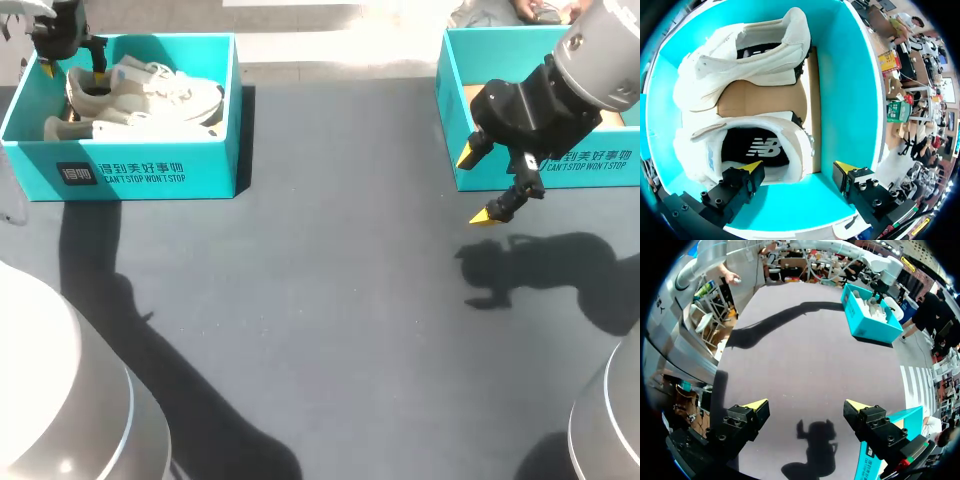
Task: Take the shoe out of the shoebox, open the shoe tongue, remove and reinsert the insole, then place the shoe into the shoebox
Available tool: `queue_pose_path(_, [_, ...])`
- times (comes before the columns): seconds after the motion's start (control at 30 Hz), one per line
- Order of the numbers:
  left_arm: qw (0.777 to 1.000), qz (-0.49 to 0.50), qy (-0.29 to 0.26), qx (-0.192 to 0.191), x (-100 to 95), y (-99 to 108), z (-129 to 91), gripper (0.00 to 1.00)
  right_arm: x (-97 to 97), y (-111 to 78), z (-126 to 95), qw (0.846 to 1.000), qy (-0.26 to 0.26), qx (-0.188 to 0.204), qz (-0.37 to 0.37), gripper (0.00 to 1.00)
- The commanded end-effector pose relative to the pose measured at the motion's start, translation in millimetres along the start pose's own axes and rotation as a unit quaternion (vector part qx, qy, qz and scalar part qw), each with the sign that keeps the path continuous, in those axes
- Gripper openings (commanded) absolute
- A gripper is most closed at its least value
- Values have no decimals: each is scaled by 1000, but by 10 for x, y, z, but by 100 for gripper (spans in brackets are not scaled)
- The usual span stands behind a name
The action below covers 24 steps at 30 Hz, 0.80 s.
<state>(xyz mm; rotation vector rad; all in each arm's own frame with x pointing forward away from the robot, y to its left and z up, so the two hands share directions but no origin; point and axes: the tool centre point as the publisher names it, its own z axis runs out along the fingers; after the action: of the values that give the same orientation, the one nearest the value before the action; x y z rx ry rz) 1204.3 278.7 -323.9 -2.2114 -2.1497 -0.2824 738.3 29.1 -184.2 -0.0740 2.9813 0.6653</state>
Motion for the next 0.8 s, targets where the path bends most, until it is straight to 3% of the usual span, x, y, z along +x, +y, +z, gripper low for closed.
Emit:
queue_pose_path(0.03, [1000, -6, -11, -11, -44, -166, -281, 91, -10, 8, 10, 1000, 1, 2, 0, 100])
queue_pose_path(0.17, [999, -27, -21, -15, -66, -291, -467, 92, -10, 8, 10, 1000, 1, 2, 0, 100])
queue_pose_path(0.27, [999, -45, -22, -21, -88, -396, -600, 100, -10, 8, 10, 1000, 1, 2, 0, 100])
queue_pose_path(0.43, [997, -77, -25, -7, -218, -483, -832, 100, -10, 8, 10, 1000, 1, 2, 0, 100])
queue_pose_path(0.8, [997, -77, -25, -7, -218, -483, -832, 100, -10, 8, 10, 1000, 1, 2, 0, 100])
